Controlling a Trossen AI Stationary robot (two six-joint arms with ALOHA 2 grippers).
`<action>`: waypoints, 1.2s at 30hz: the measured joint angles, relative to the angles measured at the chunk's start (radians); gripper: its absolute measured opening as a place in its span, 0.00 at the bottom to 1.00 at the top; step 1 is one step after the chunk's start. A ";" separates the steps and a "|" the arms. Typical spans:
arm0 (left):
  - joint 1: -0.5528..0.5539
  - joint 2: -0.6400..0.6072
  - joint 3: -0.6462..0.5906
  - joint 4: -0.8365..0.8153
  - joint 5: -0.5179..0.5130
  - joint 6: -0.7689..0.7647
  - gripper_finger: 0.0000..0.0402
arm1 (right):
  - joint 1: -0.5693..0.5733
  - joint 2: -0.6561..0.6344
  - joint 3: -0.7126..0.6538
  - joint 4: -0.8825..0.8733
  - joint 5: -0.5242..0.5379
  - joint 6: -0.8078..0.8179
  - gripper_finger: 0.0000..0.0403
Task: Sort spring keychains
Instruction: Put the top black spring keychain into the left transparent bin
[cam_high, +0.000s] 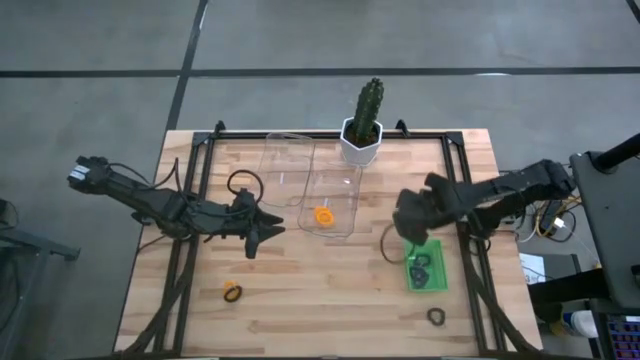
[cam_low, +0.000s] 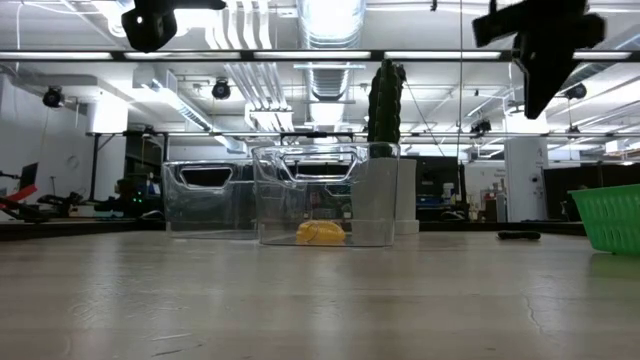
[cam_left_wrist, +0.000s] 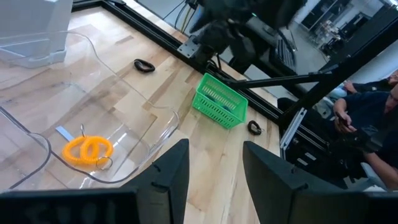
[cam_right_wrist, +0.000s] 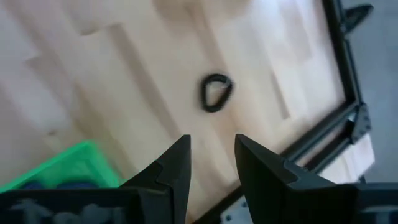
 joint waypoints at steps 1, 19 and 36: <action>0.000 0.000 0.000 0.000 0.000 0.000 0.35 | -0.029 -0.004 -0.001 0.002 0.001 -0.021 0.29; 0.000 0.000 0.000 0.001 -0.001 0.023 0.35 | -0.395 -0.032 -0.104 0.268 -0.123 -0.151 0.29; 0.000 -0.004 0.000 0.001 -0.001 0.029 0.35 | -0.532 -0.032 -0.348 0.467 -0.199 -0.011 0.29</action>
